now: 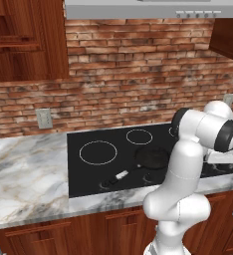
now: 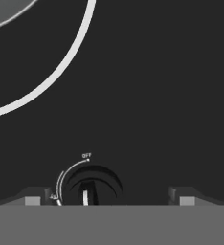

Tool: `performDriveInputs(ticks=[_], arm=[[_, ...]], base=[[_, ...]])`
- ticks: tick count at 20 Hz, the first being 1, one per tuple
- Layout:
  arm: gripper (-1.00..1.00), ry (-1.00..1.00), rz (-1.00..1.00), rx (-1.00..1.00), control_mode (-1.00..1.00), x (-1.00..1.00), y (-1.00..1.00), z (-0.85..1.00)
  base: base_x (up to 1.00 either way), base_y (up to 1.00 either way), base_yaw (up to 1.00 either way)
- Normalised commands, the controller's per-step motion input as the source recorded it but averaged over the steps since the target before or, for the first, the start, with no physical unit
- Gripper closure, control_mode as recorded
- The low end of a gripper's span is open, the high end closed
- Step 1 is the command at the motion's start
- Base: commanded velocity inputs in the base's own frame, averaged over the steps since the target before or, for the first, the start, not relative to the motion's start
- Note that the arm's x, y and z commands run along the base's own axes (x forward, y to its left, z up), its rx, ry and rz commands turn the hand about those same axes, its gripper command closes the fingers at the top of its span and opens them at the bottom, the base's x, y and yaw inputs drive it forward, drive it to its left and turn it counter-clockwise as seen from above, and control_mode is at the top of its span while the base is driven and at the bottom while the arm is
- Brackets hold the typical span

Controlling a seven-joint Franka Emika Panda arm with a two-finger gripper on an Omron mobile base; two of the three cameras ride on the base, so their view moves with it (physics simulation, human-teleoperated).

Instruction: Pick the kettle from the counter and place it on a stove burner. Then turn the burner on.

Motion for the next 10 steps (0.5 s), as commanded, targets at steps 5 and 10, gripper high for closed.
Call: performDriveInputs(ticks=[5, 10], arm=[[1.0, 0.0, 0.0, 0.0, -1.0, -0.01, 0.08, -0.06], [1.0, 0.0, 0.0, 0.0, -1.0, 0.0, 0.0, 0.0]], base=[[0.0, 0.0, 0.0], [0.0, 0.0, 0.0]])
